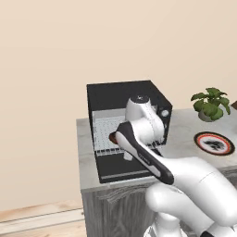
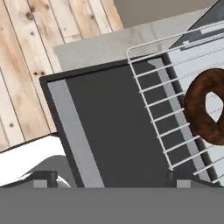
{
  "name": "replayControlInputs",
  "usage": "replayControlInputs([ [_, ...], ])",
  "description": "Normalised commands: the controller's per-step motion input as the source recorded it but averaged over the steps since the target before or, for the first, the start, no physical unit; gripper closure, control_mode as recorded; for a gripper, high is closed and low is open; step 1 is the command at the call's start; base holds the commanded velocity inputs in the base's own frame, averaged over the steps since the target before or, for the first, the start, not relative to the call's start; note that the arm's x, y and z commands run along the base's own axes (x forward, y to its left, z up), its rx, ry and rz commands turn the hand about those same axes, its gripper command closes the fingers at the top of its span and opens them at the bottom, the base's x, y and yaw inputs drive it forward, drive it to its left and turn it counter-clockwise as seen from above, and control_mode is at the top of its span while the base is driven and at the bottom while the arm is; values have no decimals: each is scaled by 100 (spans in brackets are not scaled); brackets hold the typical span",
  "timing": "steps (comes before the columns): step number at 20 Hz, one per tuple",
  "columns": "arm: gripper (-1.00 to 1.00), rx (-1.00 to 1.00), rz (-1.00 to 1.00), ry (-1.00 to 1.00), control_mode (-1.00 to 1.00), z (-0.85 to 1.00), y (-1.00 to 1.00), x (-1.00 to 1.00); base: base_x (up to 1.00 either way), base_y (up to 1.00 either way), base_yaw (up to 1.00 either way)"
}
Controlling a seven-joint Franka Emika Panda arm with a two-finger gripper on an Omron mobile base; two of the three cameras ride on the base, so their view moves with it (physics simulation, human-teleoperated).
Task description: Pick up the bagel from the plate, place it on the toaster oven rack, close the door, and set the timer.
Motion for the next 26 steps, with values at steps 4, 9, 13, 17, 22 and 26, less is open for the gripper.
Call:
replayControlInputs([
  [4,-100,9,-51,2,-100,-15,-7,-16,0,0,0],
  [9,-100,6,-54,0,-100,-26,0,0,0,0,0],
  [13,-100,8,-52,3,-100,-20,0,7,0,0,0],
  [17,-100,12,-45,7,-100,-25,0,30,0,0,0],
  [22,-100,17,-34,6,-100,-33,-4,54,0,0,0],
  [26,-100,16,-26,3,-100,-40,0,63,0,0,0],
])
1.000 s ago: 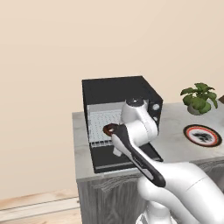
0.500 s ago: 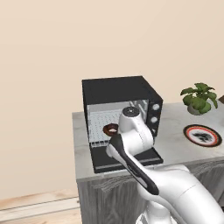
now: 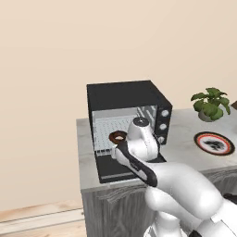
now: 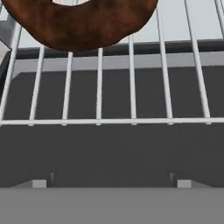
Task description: Pick up the bagel from the plate, place it on the toaster oven rack, close the door, and set the timer.
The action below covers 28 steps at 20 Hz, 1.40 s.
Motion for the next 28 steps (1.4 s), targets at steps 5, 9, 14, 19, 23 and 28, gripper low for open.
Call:
replayControlInputs([
  [5,-100,5,-15,0,-100,-40,0,40,0,0,0],
  [9,-100,0,-6,-2,-100,-28,0,38,0,0,0],
  [14,-100,0,0,-2,-100,-8,0,44,0,0,0],
  [19,-100,0,0,0,-100,0,0,48,0,0,0],
  [23,-100,0,0,-3,-100,0,0,32,0,0,0],
  [28,-100,0,0,-5,-100,0,6,42,0,0,0],
])
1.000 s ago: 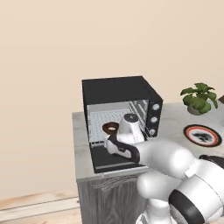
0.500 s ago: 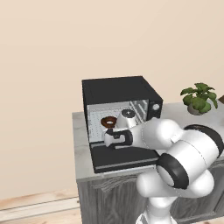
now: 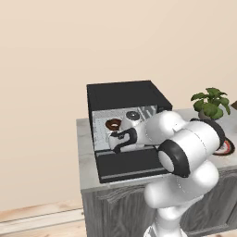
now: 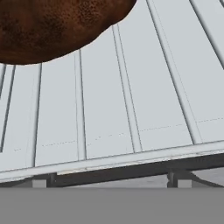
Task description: Pick up the bagel from the plate, place it on the toaster oven rack, close the door, and set the timer.
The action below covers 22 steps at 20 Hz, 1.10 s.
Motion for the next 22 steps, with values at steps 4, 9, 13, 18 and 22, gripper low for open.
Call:
replayControlInputs([
  [4,-100,0,0,-11,-100,21,3,3,0,0,0],
  [9,-100,0,0,-15,-100,48,0,-97,0,0,0],
  [13,-100,0,0,-1,-100,90,0,-100,0,0,0],
  [18,-100,0,0,8,-100,100,21,-100,0,0,0],
  [22,-100,-5,0,9,-100,100,48,-97,0,0,0],
])
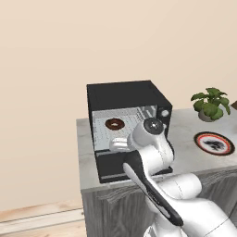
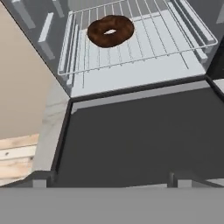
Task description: Pick up the bagel from the plate, place it on the toaster oven rack, close the door, and set the timer.
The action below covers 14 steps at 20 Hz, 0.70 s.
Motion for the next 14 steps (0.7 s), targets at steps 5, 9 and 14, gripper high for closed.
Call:
replayControlInputs([
  [5,-100,-14,2,4,-100,100,56,-71,0,0,0],
  [9,-100,-20,5,4,-100,100,60,-43,0,0,0],
  [14,-100,-24,8,14,-100,98,47,-40,0,0,0],
])
